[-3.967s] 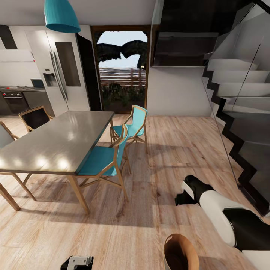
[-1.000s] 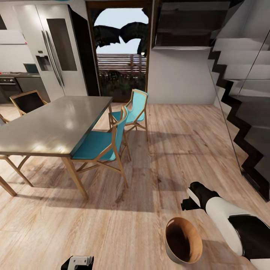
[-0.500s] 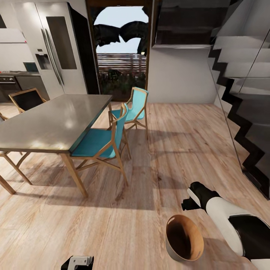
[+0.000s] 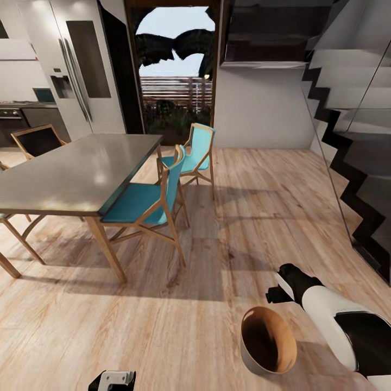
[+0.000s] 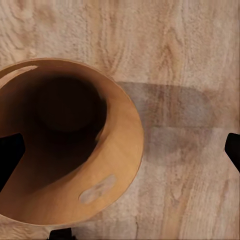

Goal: Put the three can of soda from the living room inside the tash can in the kitchen.

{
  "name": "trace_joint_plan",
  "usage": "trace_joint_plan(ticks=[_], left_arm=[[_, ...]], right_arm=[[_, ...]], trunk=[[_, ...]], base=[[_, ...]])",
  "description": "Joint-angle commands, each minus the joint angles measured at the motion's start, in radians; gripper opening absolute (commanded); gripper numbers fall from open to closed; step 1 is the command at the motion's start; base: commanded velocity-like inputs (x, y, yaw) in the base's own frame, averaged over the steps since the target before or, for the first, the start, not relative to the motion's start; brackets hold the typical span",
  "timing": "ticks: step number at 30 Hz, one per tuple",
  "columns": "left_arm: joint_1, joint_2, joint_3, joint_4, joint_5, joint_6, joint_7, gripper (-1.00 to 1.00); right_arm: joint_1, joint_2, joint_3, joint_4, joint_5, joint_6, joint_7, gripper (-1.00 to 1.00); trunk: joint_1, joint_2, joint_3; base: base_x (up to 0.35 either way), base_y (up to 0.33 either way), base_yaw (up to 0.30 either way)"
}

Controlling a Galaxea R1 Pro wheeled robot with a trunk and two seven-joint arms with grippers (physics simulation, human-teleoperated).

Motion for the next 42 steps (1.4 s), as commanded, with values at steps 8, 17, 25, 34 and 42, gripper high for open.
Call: trace_joint_plan(ticks=[8,17,25,34,42], left_arm=[[0.0,0.0,0.0,0.0,0.0,0.0,0.0,1.0],[-0.001,0.0,0.0,0.0,0.0,0.0,0.0,1.0],[0.0,0.0,0.0,0.0,0.0,0.0,0.0,1.0],[0.0,0.0,0.0,0.0,0.0,0.0,0.0,1.0],[0.0,0.0,0.0,0.0,0.0,0.0,0.0,1.0]], right_arm=[[0.006,-0.02,0.0,0.001,-0.003,-0.036,0.002,1.0],[0.009,-0.029,-0.001,0.0,-0.005,-0.046,0.005,1.0],[0.011,-0.032,-0.002,0.0,-0.005,-0.047,0.005,1.0],[0.011,-0.034,-0.001,0.002,-0.005,-0.047,0.006,1.0],[0.012,-0.034,-0.002,0.002,-0.005,-0.047,0.006,1.0]], trunk=[[0.031,-0.056,-0.025],[0.065,-0.119,-0.053],[0.096,-0.175,-0.078],[0.13,-0.238,-0.107],[0.161,-0.294,-0.132]], base=[[0.0,0.0,0.0],[0.0,0.0,0.0],[0.0,0.0,0.0],[0.0,0.0,0.0],[0.0,0.0,0.0]])
